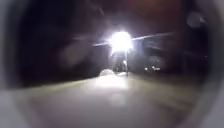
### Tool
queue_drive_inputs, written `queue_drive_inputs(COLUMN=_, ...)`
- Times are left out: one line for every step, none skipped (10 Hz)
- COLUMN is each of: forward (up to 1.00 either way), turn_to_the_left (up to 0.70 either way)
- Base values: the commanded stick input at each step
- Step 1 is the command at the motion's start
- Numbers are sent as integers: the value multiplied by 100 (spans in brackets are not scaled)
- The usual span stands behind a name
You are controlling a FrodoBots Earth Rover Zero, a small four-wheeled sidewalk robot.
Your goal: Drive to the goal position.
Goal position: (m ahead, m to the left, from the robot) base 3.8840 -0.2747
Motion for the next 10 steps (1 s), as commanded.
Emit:
queue_drive_inputs(forward=100, turn_to_the_left=10)
queue_drive_inputs(forward=100, turn_to_the_left=9)
queue_drive_inputs(forward=100, turn_to_the_left=8)
queue_drive_inputs(forward=100, turn_to_the_left=12)
queue_drive_inputs(forward=100, turn_to_the_left=17)
queue_drive_inputs(forward=100, turn_to_the_left=15)
queue_drive_inputs(forward=100, turn_to_the_left=13)
queue_drive_inputs(forward=100, turn_to_the_left=11)
queue_drive_inputs(forward=100, turn_to_the_left=10)
queue_drive_inputs(forward=100, turn_to_the_left=8)
